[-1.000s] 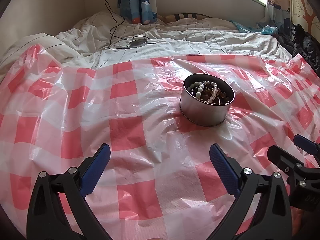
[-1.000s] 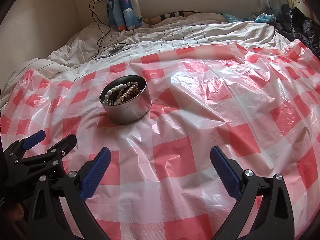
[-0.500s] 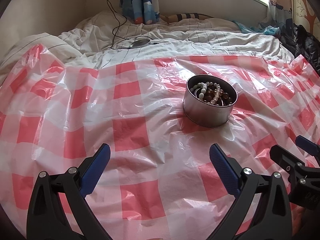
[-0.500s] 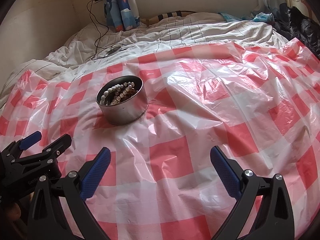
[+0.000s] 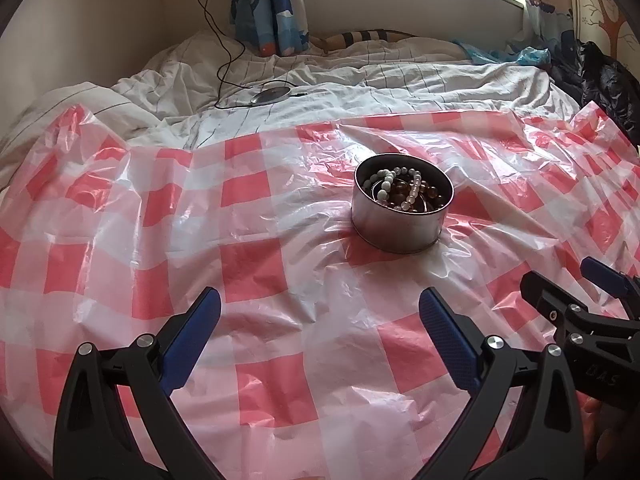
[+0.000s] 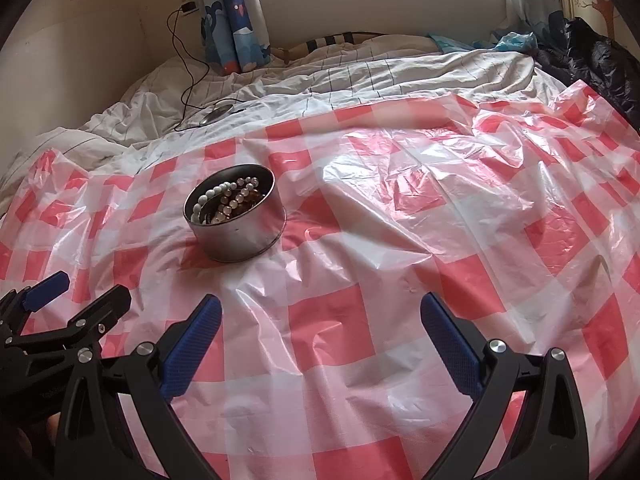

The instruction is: Organize jewelry

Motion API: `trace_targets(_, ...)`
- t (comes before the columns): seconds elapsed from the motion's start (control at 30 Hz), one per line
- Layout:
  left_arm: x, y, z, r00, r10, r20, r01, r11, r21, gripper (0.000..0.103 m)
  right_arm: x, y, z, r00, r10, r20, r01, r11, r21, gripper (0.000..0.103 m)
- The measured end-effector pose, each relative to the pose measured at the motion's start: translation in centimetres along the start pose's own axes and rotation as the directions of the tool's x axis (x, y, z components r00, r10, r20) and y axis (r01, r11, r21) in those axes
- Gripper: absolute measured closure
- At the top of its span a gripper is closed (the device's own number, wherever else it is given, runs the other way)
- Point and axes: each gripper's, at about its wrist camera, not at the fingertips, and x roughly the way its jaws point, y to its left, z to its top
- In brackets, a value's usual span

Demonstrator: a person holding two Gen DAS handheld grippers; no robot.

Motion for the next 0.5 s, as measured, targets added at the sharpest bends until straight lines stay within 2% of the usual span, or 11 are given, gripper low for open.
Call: trace_targets(0.5,0.58,-0.09,0.20,1.000,-0.001,-0.009,0.001,1.000,0.001,0.008,0.20,0.32,-0.11,1.000,0.011,-0.013,-0.011,1.000,-0.010,0.008)
